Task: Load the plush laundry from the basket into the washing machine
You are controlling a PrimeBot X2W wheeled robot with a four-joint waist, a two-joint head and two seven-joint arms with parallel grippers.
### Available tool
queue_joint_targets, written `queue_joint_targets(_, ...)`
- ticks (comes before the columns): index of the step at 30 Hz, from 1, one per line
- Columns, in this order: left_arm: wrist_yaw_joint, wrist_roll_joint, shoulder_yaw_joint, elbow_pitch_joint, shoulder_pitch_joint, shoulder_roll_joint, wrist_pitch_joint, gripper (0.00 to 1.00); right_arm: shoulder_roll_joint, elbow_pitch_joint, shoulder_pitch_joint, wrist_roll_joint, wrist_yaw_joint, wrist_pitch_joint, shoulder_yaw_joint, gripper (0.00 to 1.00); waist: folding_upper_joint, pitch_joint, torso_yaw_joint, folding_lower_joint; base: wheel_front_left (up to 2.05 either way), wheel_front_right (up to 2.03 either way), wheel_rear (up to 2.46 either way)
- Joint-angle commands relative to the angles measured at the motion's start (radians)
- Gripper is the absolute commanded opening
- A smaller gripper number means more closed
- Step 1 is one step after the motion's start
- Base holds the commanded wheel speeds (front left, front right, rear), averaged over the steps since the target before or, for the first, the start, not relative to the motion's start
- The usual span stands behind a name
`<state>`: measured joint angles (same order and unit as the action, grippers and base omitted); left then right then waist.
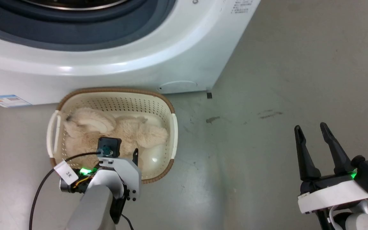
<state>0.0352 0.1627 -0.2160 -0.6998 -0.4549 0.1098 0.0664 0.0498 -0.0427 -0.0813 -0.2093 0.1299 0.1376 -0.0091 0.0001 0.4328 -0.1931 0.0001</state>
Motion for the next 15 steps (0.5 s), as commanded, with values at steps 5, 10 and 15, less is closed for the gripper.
queue_joint_targets(5,0.016,0.018,-0.023,-0.069,-0.068,0.023,0.001,1.00,0.004,-0.011,-0.029,-0.030,0.001,0.020,0.005,1.00,-0.0001,0.061,-0.023,-0.0001,0.00,0.00,0.00)
queue_joint_targets(10,0.027,0.040,-0.033,-0.122,-0.116,0.035,0.002,1.00,0.005,-0.015,-0.042,-0.046,0.001,0.030,0.009,1.00,-0.0001,0.109,-0.037,-0.0001,0.00,0.00,0.00)
queue_joint_targets(15,0.042,0.066,-0.038,-0.174,-0.166,0.048,0.002,1.00,0.005,-0.020,-0.050,-0.067,0.001,0.041,0.025,1.00,-0.0001,0.156,-0.050,-0.0001,0.00,0.00,0.00)
